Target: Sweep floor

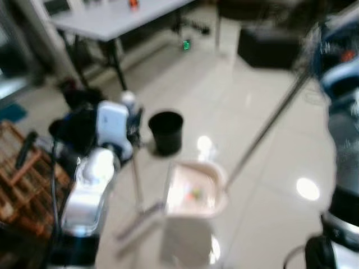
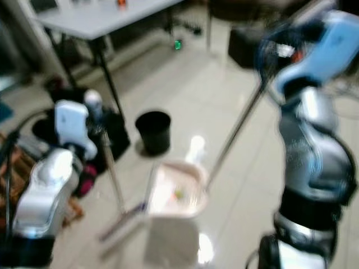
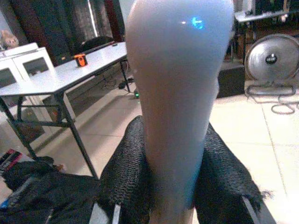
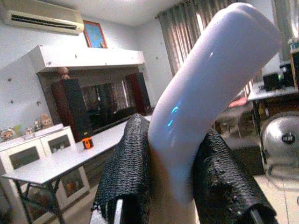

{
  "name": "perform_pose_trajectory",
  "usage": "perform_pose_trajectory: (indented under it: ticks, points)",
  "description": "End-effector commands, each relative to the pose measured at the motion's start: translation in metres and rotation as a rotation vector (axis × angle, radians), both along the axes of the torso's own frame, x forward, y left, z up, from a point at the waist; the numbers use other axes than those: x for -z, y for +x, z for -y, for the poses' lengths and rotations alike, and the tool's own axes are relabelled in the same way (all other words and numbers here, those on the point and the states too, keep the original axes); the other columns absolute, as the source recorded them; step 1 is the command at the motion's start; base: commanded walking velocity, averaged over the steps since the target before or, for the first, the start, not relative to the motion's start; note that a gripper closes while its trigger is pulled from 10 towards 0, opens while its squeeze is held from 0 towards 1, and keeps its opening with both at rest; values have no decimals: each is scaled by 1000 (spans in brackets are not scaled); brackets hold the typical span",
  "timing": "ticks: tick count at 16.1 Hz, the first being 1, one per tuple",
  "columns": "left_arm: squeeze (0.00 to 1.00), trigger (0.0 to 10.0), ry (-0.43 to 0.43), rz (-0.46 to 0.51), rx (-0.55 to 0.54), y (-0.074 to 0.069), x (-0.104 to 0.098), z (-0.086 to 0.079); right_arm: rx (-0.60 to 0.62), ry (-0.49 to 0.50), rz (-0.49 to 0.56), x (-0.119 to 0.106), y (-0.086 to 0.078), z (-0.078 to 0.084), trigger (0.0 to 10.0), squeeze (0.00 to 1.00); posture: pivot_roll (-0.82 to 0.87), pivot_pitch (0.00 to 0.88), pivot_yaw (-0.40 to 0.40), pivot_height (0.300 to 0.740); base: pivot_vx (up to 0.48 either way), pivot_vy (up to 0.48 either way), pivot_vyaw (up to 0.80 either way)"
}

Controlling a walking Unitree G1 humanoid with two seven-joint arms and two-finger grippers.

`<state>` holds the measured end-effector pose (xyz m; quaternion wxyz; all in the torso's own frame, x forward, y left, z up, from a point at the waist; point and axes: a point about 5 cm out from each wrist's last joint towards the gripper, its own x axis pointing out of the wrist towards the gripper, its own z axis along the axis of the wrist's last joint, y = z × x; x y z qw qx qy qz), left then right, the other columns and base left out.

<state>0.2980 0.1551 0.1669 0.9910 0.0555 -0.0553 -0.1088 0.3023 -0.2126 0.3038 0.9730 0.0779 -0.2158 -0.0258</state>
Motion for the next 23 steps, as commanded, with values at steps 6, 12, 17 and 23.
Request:
perform_pose_trajectory:
  ticks: [6,12,17,23]
  points:
    - [0,10000,28,34,-55,-5,-2,-11,-56,1,74,-15,-1,-12,10000,0,-117,0,35,740,422,0,0]
    - [0,10000,26,36,-59,0,-5,-14,-44,6,81,-16,1,-9,10000,0,-120,0,45,740,423,0,0]
    - [0,10000,35,25,-45,-2,-3,-16,-44,15,77,-13,0,-11,10000,0,-113,0,49,740,429,0,0]
    - [0,10000,46,16,-51,-2,-1,-21,-40,-6,92,-15,0,-11,10000,0,-108,0,56,740,433,0,0]
